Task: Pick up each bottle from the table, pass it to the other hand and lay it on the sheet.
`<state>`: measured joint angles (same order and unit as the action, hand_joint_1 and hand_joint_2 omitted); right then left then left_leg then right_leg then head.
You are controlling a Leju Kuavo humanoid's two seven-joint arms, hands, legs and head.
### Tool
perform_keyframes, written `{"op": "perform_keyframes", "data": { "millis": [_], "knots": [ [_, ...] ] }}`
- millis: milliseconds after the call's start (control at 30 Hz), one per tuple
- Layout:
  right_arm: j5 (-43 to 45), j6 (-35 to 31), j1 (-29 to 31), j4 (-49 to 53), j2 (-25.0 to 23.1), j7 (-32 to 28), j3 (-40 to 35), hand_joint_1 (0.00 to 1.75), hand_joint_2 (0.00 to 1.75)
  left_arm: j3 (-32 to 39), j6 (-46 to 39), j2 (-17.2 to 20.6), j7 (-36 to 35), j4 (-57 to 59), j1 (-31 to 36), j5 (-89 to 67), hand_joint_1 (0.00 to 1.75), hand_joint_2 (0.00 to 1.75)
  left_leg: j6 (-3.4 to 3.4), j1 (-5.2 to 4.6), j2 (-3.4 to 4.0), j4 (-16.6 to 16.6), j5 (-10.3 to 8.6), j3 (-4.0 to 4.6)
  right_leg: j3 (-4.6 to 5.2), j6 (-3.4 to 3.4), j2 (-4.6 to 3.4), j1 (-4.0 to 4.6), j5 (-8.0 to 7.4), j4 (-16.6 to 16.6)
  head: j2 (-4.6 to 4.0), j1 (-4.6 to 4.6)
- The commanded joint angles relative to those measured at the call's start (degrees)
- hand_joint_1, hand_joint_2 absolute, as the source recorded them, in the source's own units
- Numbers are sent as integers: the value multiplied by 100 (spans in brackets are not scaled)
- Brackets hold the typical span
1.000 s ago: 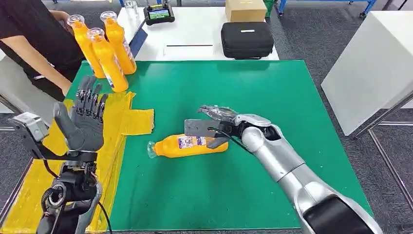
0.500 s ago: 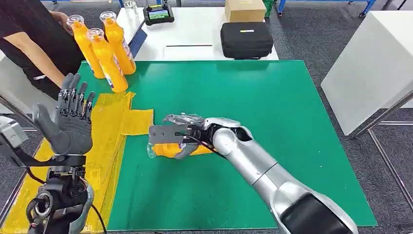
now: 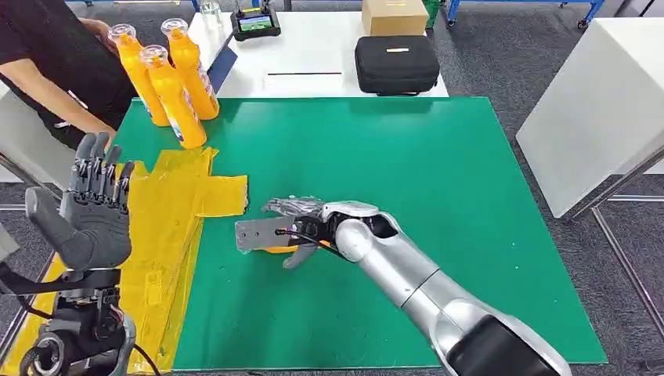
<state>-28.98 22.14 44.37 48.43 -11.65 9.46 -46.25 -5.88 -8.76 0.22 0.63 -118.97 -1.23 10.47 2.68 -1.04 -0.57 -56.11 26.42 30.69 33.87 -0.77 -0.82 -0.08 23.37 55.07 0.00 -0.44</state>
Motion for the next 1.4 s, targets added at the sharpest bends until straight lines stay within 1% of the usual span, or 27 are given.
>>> {"op": "perform_keyframes", "data": {
  "millis": [33,100,133,167,200,433,467,533,567,633,833,1000,1067,1100,1133,1167,1200,1267,1300,1333,1400],
  "knots": [
    [-99,26,189,19,179,58,-319,0,175,190,100,-191,-63,46,35,-71,0,0,-11,4,0,1,2,-5,-7,0,6,4,2,-3,0,0],
    [-142,78,249,164,230,155,-311,0,175,171,139,-229,-101,63,102,-92,0,0,-37,18,6,-9,21,-35,-39,-1,12,16,18,1,0,-2],
    [-135,132,263,228,240,271,-264,0,175,175,157,-244,-124,55,121,-95,0,0,-17,8,-4,-4,6,-8,-12,-2,14,7,6,0,0,0],
    [-206,149,294,279,258,373,-278,0,175,181,165,-247,-135,41,123,-96,0,0,-23,11,-7,-8,10,-15,-21,-2,19,10,12,2,0,0],
    [-277,238,304,376,274,459,-270,0,175,202,204,-268,-171,29,129,-80,0,0,-11,4,-4,-4,2,-1,-3,-2,10,3,3,2,0,0],
    [-594,393,352,423,243,644,-301,0,175,163,254,-289,-226,157,364,-56,0,0,-19,7,-5,-8,6,-7,-11,-1,15,6,8,5,0,0],
    [-646,424,344,438,257,646,-279,0,175,116,247,-240,-237,198,389,-33,0,0,-25,10,-5,-11,12,-14,-19,-1,18,9,13,7,0,0],
    [-693,429,364,439,320,641,-279,0,175,46,264,-190,-231,283,387,23,0,0,-14,4,-9,-2,1,-6,-9,-1,16,3,5,1,0,0],
    [-720,386,368,437,361,652,-238,0,175,-22,265,-140,-215,349,398,47,0,0,-23,8,-11,-4,7,-17,-22,0,22,7,11,3,0,0],
    [-960,301,416,491,494,711,-266,0,175,-116,262,-107,-115,442,408,114,0,0,-23,8,-13,-4,5,-16,-21,-1,24,7,10,1,0,-2],
    [-1060,342,411,503,632,699,-121,0,175,-282,233,-58,-72,620,580,209,0,0,-17,4,-13,-2,2,-14,-16,-2,23,3,8,0,0,0],
    [-1187,333,351,396,806,633,32,0,175,-612,227,6,-79,886,836,227,0,0,-20,8,-28,-4,2,-17,-25,-1,39,8,10,-1,0,-2],
    [-1202,313,296,453,854,633,115,0,175,-689,200,56,-86,982,893,269,0,0,-13,5,-23,-1,-1,-10,-16,-1,29,5,5,-3,0,0],
    [-1202,313,296,453,854,633,115,0,175,-689,200,56,-86,982,893,269,0,0,-31,14,-33,-8,8,-27,-40,-2,47,13,15,-2,0,0],
    [-1202,313,296,453,854,633,115,0,175,-689,200,56,-86,982,893,269,0,0,-14,3,-18,1,0,-13,-17,-2,25,3,5,-4,0,0],
    [-1202,313,296,453,854,633,115,0,175,-689,200,56,-86,982,893,269,0,0,-22,6,-19,-1,5,-22,-28,-2,30,6,10,-3,0,0],
    [-1207,332,273,486,853,665,152,0,175,-713,189,94,-89,990,893,291,0,0,-15,3,-14,1,1,-14,-17,-1,22,3,5,-4,0,0],
    [-1221,363,215,556,908,720,273,0,175,-804,151,152,-104,1057,959,354,0,0,-26,8,-11,-2,8,-27,-31,0,25,8,13,-2,0,-2],
    [-1219,375,189,597,958,722,328,0,175,-853,138,167,-107,1105,1008,374,0,0,-14,3,-11,2,0,-12,-15,-1,20,3,5,-4,0,0],
    [-1244,410,161,638,991,737,364,0,175,-913,127,184,-111,1144,1059,394,0,0,-29,10,-26,-3,7,-26,-35,0,42,10,16,-2,0,-2],
    [-1276,441,116,684,1070,751,428,0,175,-995,111,199,-122,1208,1154,422,0,0,-16,4,-25,0,-1,-14,-18,-1,34,5,7,-4,0,-2]
  ]
}}
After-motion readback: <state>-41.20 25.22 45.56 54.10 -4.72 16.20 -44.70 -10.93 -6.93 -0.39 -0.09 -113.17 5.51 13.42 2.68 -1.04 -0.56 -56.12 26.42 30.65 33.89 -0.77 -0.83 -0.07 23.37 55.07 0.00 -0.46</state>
